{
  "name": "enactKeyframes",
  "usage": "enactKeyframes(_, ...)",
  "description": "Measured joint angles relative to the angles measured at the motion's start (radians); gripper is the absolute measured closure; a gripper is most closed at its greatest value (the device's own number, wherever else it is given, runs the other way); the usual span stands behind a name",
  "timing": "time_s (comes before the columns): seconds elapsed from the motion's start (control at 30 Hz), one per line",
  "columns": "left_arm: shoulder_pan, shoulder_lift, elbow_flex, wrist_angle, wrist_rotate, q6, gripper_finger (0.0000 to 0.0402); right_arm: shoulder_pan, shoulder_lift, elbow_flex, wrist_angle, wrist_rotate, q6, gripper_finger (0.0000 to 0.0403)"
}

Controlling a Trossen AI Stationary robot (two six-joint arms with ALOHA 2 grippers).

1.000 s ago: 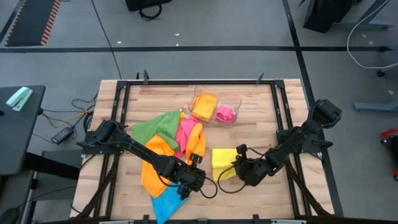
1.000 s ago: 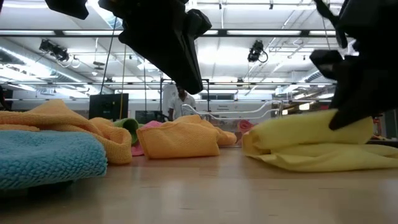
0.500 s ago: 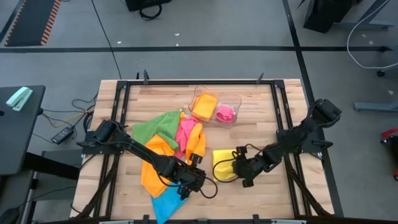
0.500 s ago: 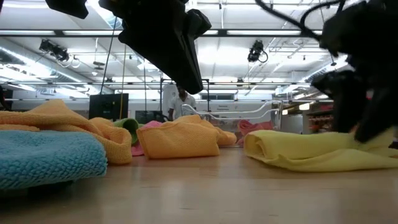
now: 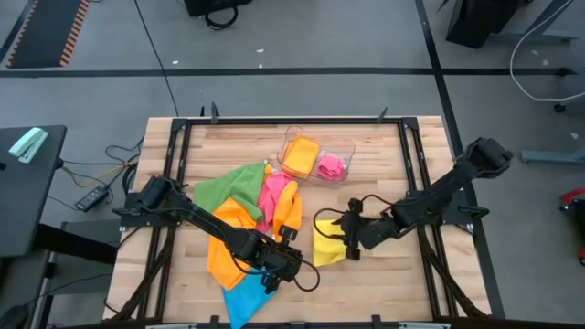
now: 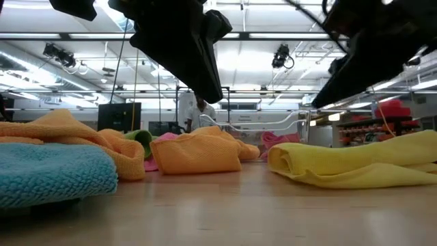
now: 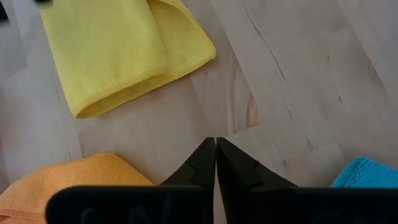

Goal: Fold microfiber towels
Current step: Fold the yellow microfiber cloth

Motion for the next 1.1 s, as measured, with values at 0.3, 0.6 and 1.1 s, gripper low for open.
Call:
enactKeyframes(0.3, 0.0, 0.0, 0.0, -0.007, 0.0, -0.022, 0.0389, -0.082, 0.183, -0.159, 0.558, -0.119, -0.11, 0.0217)
enactKeyframes(0.6, 0.0, 0.0, 0.0, -0.013, 0.0, -0.023, 0.0375, -0.07, 0.401, -0.215, 0.706, -0.113, 0.029, 0.0218)
enactKeyframes(1.1, 0.0, 0.0, 0.0, -0.019, 0.0, -0.024, 0.0381, 0.001, 0.019, -0.22, 0.444, -0.042, -0.16, 0.0235)
